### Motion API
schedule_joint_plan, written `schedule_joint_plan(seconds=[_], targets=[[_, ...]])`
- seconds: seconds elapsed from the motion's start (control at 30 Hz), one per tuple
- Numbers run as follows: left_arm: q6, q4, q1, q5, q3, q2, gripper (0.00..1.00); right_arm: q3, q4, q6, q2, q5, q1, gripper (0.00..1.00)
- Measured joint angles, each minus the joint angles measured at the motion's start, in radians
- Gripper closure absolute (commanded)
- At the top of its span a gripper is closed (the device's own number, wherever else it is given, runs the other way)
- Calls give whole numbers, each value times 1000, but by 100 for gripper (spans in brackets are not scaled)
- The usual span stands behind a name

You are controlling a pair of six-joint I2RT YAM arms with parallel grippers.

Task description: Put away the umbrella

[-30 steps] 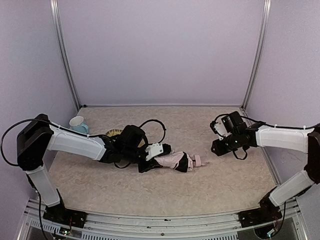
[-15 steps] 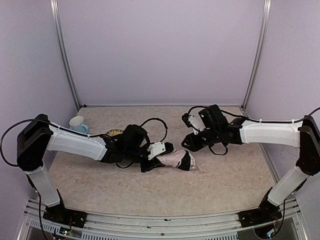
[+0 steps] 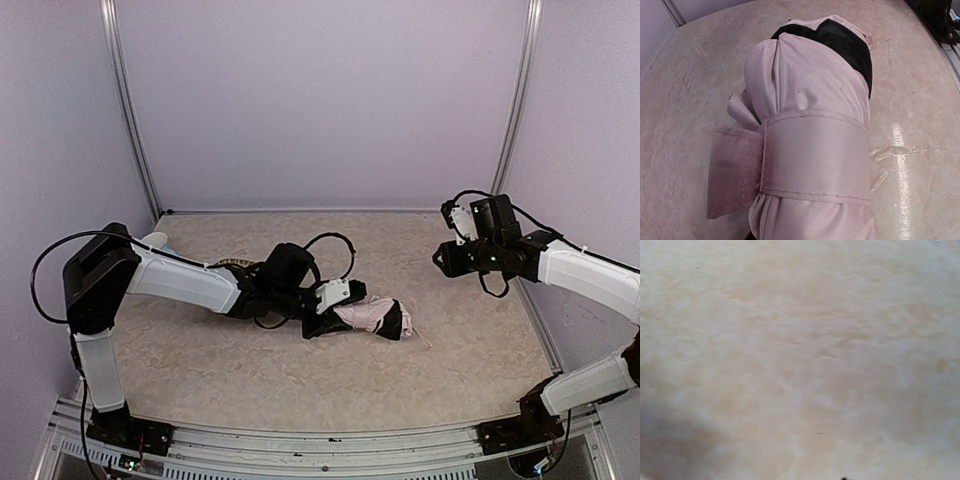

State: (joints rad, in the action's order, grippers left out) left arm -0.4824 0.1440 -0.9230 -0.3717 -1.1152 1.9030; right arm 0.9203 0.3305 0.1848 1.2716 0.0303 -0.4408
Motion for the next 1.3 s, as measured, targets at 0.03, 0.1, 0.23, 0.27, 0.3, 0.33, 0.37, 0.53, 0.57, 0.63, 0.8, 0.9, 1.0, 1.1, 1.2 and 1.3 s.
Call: schedule_joint_plan(seconds=[0.03, 0.1, 0.23, 0.27, 0.3, 0.33, 0.37, 0.53, 0.57, 0.63, 0.8, 0.9, 1.0, 1.1, 1.2, 1.3], targets=[[-5, -7, -2, -5, -24, 20, 100, -3, 3, -5, -3, 3, 10, 66], [-16, -14, -3, -8, -69, 61, 90, -6, 6, -14, -3, 6, 22, 65], [-39, -22, -8, -17, -134, 132, 9, -11, 13, -24, -1, 3, 27, 64], [-48, -28, -8, -20, -146, 148, 2, -12, 13, -25, 0, 1, 27, 63], [-59, -34, -10, -21, -154, 161, 2, -15, 13, -27, 1, 0, 27, 61], [-71, -37, -10, -21, -156, 167, 1, -18, 13, -29, 1, -2, 27, 60], [-86, -49, -10, -23, -156, 168, 1, -19, 16, -31, 1, -3, 27, 58], [-158, -77, -5, -42, -147, 129, 1, -19, 16, -39, 2, -3, 27, 50], [-175, -90, -2, -55, -143, 103, 1, -19, 16, -40, 3, -4, 27, 46], [-203, -116, 8, -89, -131, 33, 1, -19, 15, -43, 7, -10, 30, 38], [-182, -50, 70, -152, -14, -215, 1, -23, -1, -49, 16, -51, 81, 5], [-89, 65, 142, -82, 125, -360, 1, -51, -42, -50, 14, -107, 168, 0], [33, 148, 230, 75, 241, -447, 1, -118, -106, -44, -13, -174, 291, 0], [149, 185, 342, 206, 336, -511, 1, -208, -187, -26, -71, -222, 429, 0], [254, 217, 444, 357, 439, -586, 1, -284, -273, -18, -134, -232, 504, 0], [340, 249, 483, 493, 546, -666, 1, -360, -375, -11, -192, -236, 510, 0]])
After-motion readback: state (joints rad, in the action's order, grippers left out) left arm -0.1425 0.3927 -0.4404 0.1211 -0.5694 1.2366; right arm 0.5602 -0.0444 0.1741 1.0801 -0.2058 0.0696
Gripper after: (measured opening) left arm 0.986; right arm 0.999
